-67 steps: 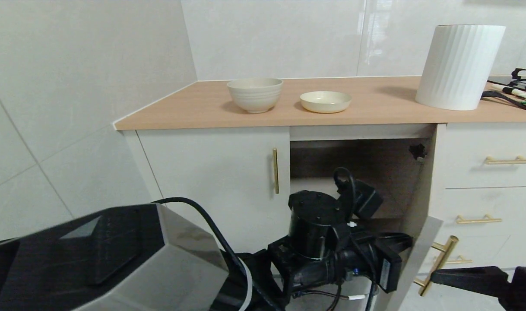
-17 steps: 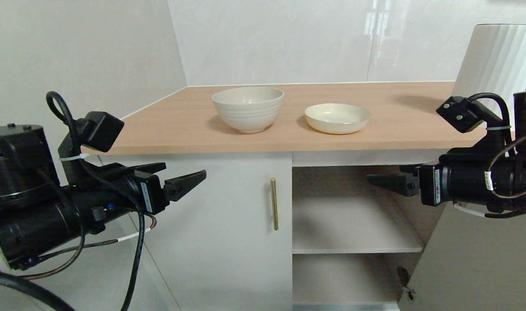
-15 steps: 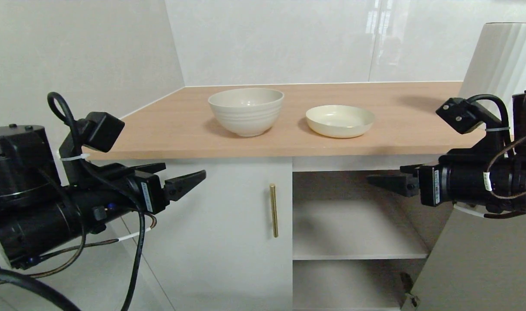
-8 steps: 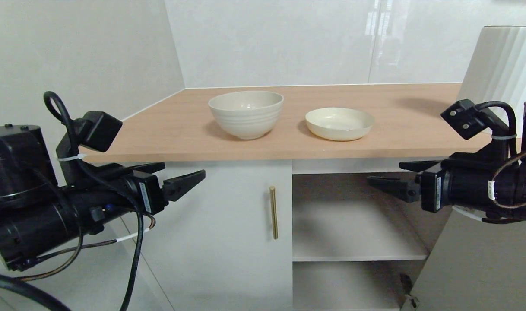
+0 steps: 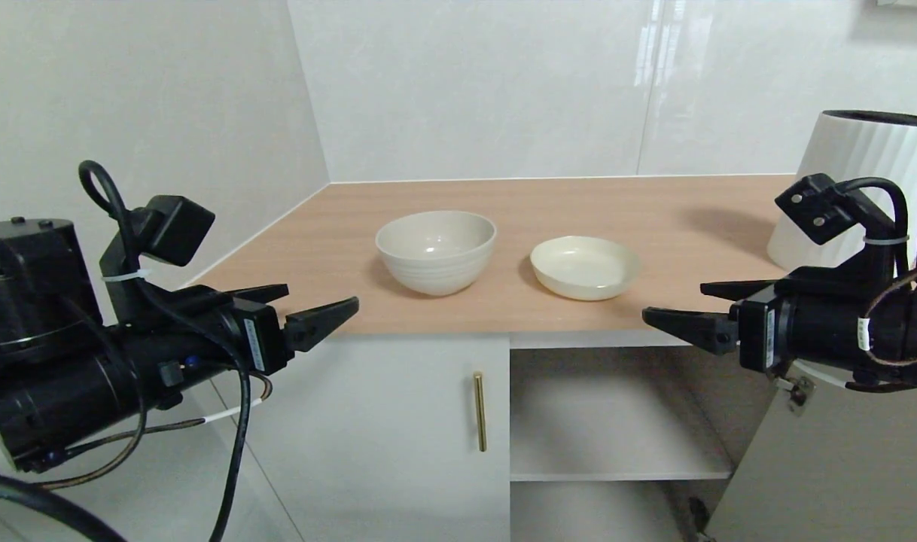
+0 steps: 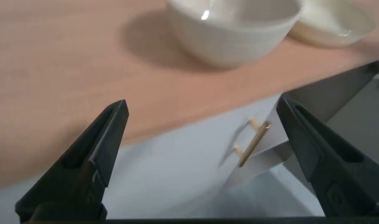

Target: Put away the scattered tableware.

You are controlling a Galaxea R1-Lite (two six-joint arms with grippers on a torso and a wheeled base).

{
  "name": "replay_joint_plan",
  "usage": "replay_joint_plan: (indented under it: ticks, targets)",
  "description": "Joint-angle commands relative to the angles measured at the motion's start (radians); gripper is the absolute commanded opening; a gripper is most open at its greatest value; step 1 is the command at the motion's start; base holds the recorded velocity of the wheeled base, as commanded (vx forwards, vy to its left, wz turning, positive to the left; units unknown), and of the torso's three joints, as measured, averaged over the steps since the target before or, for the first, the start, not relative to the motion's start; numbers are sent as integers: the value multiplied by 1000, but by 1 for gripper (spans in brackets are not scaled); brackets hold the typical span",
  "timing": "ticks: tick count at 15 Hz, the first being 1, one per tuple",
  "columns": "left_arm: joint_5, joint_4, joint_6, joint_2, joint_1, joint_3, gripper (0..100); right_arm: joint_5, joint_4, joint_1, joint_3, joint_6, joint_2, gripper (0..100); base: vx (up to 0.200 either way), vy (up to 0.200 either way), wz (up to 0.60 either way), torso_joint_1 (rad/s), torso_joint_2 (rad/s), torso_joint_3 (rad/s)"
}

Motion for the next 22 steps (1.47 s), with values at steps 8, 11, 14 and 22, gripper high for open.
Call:
replay_joint_plan:
  ticks: [8, 11, 14, 22]
  targets:
    - [-15, -5, -2, 42, -2, -6, 100, 0, -30, 1, -2, 1, 25, 100, 0, 0, 0, 158, -471, -314]
    - [-3, 3, -8, 49, 0, -51, 100, -1, -87, 1, -3, 1, 51, 100, 0, 0, 0, 118, -282, -181]
    - [11, 47, -25, 92, 1, -161, 100, -46, -79, 1, -61, 9, 95, 100, 0, 0, 0, 12, -27, -17]
    - [117, 976, -367, 255, -17, -790, 100, -215, 445, 1, -443, 296, 230, 100, 0, 0, 0, 0, 0, 0]
